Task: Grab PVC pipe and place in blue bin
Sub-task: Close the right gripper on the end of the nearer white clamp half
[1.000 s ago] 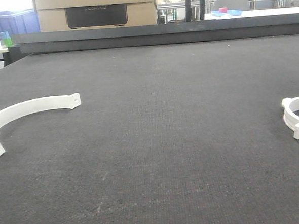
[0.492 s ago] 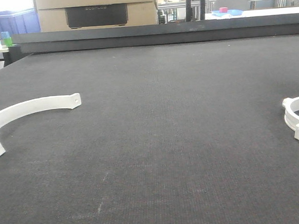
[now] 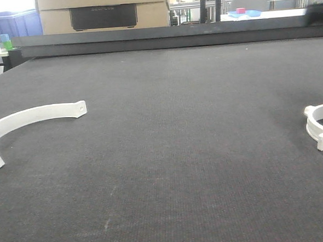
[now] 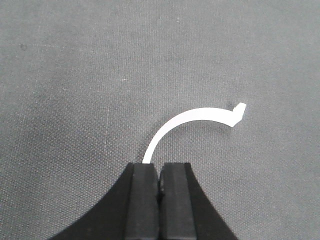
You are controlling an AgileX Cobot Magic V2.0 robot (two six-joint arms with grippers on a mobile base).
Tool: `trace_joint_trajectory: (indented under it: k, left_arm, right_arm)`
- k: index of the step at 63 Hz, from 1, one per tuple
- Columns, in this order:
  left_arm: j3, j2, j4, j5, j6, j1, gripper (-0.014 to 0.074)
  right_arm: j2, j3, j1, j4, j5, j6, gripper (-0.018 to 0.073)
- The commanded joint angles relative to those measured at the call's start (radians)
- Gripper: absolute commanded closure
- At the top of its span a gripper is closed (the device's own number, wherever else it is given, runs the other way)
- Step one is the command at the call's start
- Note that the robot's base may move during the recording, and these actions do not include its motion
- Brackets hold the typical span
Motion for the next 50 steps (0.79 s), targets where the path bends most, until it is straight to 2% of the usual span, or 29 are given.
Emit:
trace_joint_trajectory:
  k: [1, 16, 22, 29, 33, 50]
  left_arm:
    - [-0.010, 0.000, -0.010, -0.015, -0.002, 0.006, 0.0707]
    - [-0.010, 0.000, -0.010, -0.013, -0.002, 0.006, 0.0707]
    - [-0.010, 0.000, -0.010, -0.013, -0.002, 0.006, 0.0707]
    - [-0.010, 0.000, -0.010, -0.015, -0.002, 0.006, 0.0707]
    - [-0.010, 0.000, -0.010, -0.015, -0.002, 0.006, 0.0707]
    - [-0.010, 0.000, -0.010, -0.015, -0.002, 0.006, 0.0707]
  right_arm:
    - [0.045, -0.050, 0.042, -0.017, -0.005, 0.025, 0.0711]
    - [0.147, -0.144, 0.056, -0.017, 0.093, 0.059, 0.0690]
    - [0.165, -0.144, 0.056, -0.011, 0.096, 0.059, 0.0575]
    - [0.178, -0.144, 0.056, -0.011, 0.096, 0.069, 0.0382]
    - [0.183, -0.144, 0.056, -0.011, 0.099, 0.075, 0.0336]
    - [0.266, -0.144, 0.056, -0.006, 0.112, 0.096, 0.0398]
